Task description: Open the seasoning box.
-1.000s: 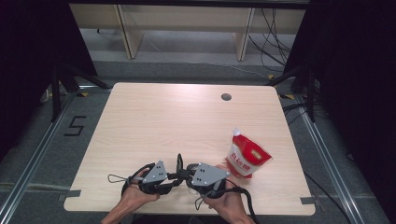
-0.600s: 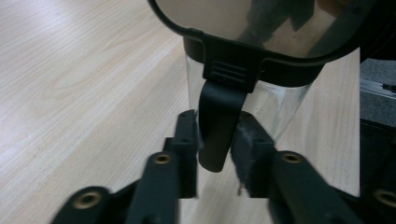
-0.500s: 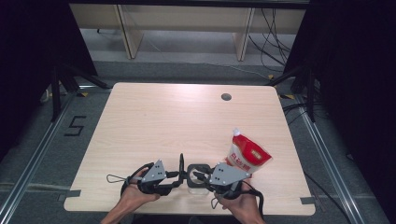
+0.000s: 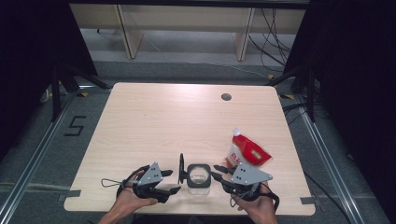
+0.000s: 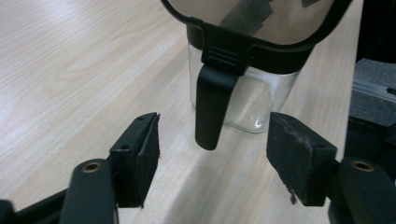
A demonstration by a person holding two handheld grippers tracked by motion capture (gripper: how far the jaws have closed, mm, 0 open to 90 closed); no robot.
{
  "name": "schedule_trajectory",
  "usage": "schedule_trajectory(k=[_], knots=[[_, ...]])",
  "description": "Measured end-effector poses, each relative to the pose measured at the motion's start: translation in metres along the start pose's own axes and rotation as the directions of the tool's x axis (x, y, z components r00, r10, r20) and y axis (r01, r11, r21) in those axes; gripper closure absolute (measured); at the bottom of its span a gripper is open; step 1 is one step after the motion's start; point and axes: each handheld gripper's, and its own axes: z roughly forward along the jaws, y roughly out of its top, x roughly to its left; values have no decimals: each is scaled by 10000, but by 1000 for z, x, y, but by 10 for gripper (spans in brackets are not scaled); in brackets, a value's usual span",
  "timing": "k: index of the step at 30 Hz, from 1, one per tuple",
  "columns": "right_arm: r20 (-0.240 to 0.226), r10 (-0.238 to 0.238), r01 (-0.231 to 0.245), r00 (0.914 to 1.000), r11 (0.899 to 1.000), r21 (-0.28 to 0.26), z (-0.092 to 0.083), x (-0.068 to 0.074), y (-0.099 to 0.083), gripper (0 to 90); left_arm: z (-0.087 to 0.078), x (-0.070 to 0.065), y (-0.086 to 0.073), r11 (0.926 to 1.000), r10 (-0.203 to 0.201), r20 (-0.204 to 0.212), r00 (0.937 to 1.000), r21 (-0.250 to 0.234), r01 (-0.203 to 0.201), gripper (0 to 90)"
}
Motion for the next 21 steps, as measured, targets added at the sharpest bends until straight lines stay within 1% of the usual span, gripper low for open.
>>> schedule_trajectory(k=[2, 3, 4, 5, 6, 7, 8, 9, 10, 11, 12, 13, 14, 15, 16, 17, 18, 19, 20, 21], knots=[[89, 26, -25, 10000, 10000, -18, -3, -1, -2, 720, -2, 0, -1, 10000, 18, 41, 10000, 5, -18, 301], [193, 170, -169, 9997, 9998, -49, -6, -2, -4, 706, -4, -1, -2, 10000, -96, 82, 9999, -11, 97, 292], [193, 170, -169, 9997, 9998, -49, -6, -2, -4, 706, -4, -1, -2, 10000, -96, 82, 9999, -11, 97, 285], [279, 210, -209, 9994, 9998, -42, -9, -3, -6, 677, -6, -2, -3, 10000, -96, 92, 9999, 5, 96, 278], [345, 284, -281, 9990, 9996, -81, -10, -3, -8, 655, -8, -3, -4, 9998, -197, 96, 9998, -37, 198, 271], [345, 284, -281, 9990, 9996, -81, -10, -3, -8, 655, -8, -3, -4, 9998, -197, 96, 9998, -37, 198, 268], [424, 336, -332, 9985, 9994, -89, -12, -4, -9, 627, -9, -3, -5, 9996, -262, 70, 9996, -108, 263, 268], [394, 471, -467, 9981, 9989, -106, -13, -5, -11, 610, -11, -3, -5, 9997, -239, 38, 9997, -69, 239, 263], [369, 675, -670, 9970, 9976, -152, -16, -7, -15, 589, -12, -4, -6, 9994, -321, -2, 9995, -120, 321, 253], [369, 675, -670, 9970, 9976, -152, -16, -7, -15, 589, -14, -3, -6, 9993, -340, 53, 9994, -122, 341, 253], [430, 777, -773, 9960, 9969, -113, -18, -7, -17, 575, -15, -4, -6, 9992, -339, -43, 9994, -219, 338, 247], [512, 968, -962, 9940, 9953, -149, -20, -7, -20, 544, -17, -4, -6, 9990, -425, -5, 9991, -144, 425, 232], [512, 968, -962, 9940, 9953, -149, -20, -7, -20, 544, -18, -3, -7, 9993, -359, -36, 9993, -143, 359, 232], [528, 811, -803, 9953, 9966, -162, -21, -9, -22, 525, -19, -2, -7, 9998, -167, -53, 9998, -89, 167, 228], [551, 925, -917, 9942, 9957, -162, -23, -9, -24, 510, -19, -4, -8, 9984, -550, -106, 9984, -161, 548, 223], [554, 1007, -997, 9934, 9948, -199, -26, -10, -27, 483, -21, -4, -8, 9987, -499, -183, 9986, -120, 497, 215], [554, 1007, -997, 9934, 9948, -199, -26, -10, -27, 483, -21, -4, -8, 9987, -499, -183, 9986, -120, 497, 206], [642, 1198, -1189, 9907, 9928, -170, -29, -10, -28, 469, -21, -3, -9, 9992, -374, -225, 9990, -115, 372, 206], [606, 1108, -1095, 9920, 9937, -251, -30, -10, -30, 457, -21, -3, -10, 9993, -368, -261, 9990, -126, 365, 197], [610, 1263, -1247, 9901, 9917, -302, -32, -10, -32, 453, -22, -4, -10, 9984, -558, -309, 9980, -87, 555, 198]])
